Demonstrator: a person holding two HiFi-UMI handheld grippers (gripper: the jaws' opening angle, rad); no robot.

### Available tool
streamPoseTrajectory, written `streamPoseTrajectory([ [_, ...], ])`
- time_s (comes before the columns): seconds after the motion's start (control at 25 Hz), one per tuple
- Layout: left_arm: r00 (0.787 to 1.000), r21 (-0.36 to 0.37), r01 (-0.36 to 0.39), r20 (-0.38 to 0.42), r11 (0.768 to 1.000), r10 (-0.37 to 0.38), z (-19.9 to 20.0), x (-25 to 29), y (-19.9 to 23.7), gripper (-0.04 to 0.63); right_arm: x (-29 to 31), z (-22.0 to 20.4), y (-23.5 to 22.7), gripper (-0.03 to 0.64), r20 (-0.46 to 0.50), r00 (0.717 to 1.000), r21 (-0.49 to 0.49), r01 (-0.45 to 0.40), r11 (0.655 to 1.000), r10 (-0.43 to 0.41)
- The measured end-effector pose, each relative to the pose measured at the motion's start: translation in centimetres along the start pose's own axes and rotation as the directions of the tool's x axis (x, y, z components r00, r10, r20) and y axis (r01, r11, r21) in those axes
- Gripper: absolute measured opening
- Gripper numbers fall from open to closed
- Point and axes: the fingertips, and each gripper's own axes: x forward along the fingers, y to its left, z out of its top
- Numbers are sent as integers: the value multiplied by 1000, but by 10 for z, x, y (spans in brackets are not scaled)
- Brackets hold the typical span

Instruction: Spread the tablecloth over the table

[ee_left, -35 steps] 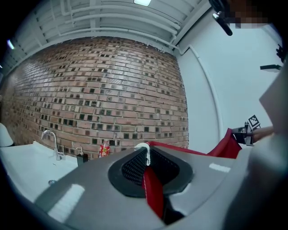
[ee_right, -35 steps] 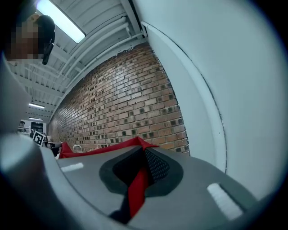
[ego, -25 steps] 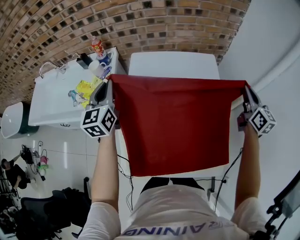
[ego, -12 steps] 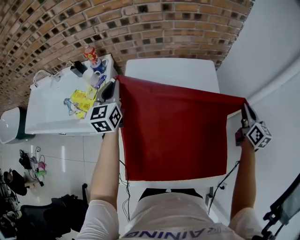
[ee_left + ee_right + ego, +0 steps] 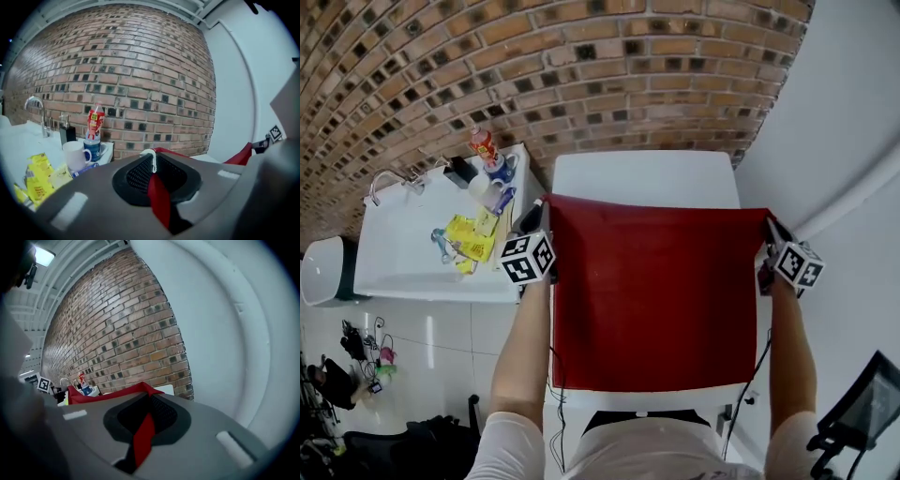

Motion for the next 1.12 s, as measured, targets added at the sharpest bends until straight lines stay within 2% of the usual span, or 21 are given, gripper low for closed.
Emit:
streamPoseTrajectory([
  [0.16, 999, -38, 22, -44, 999, -24, -23, 23, 8, 33, 41, -11, -11, 18, -91, 996, -21, 18, 1000, -20],
  [0.2, 998, -53, 36, -55, 998, -39, -28, 27, 8, 66, 46, -13, -14, 27, -103, 994, -25, 28, 999, -30],
  [0.24, 996, -76, 50, -68, 996, -56, -33, 30, 8, 145, 51, -16, -18, 69, -111, 993, -21, 37, 999, -39],
  [0.32, 992, -119, 67, -99, 991, -79, -46, 33, 11, 355, 56, -21, -24, 172, -117, 992, -4, 49, 999, -50],
  [0.4, 989, -121, 53, -128, 991, -68, -57, 30, 17, 373, 57, -24, -29, 253, -112, 991, 3, 68, 998, -68],
  [0.6, 993, -107, 40, -110, 993, -52, -56, 12, 18, 371, 44, -23, -19, 233, -74, 996, -7, 56, 998, -56],
  [0.68, 994, -65, 60, -88, 996, -65, -47, 1, 7, 366, 35, -20, -5, 224, -61, 998, -57, 26, 998, -30],
  [0.76, 996, -10, 74, -54, 997, -75, -35, -13, -6, 304, 22, -14, 16, 174, -29, 1000, -137, 1, 991, -5],
  [0.84, 998, 48, 58, -6, 997, -57, -22, -31, -16, 201, 6, -5, 41, 20, 19, 1000, -215, -17, 976, 21],
  [0.96, 998, 123, 31, 52, 992, -38, -6, -64, -35, 6, -21, 7, 78, 6, 77, 994, -277, -57, 959, 82],
  [1.12, 995, 137, 50, 81, 989, -61, 9, -112, -63, 6, -61, 19, 114, 6, 115, 986, -306, -82, 949, 123],
])
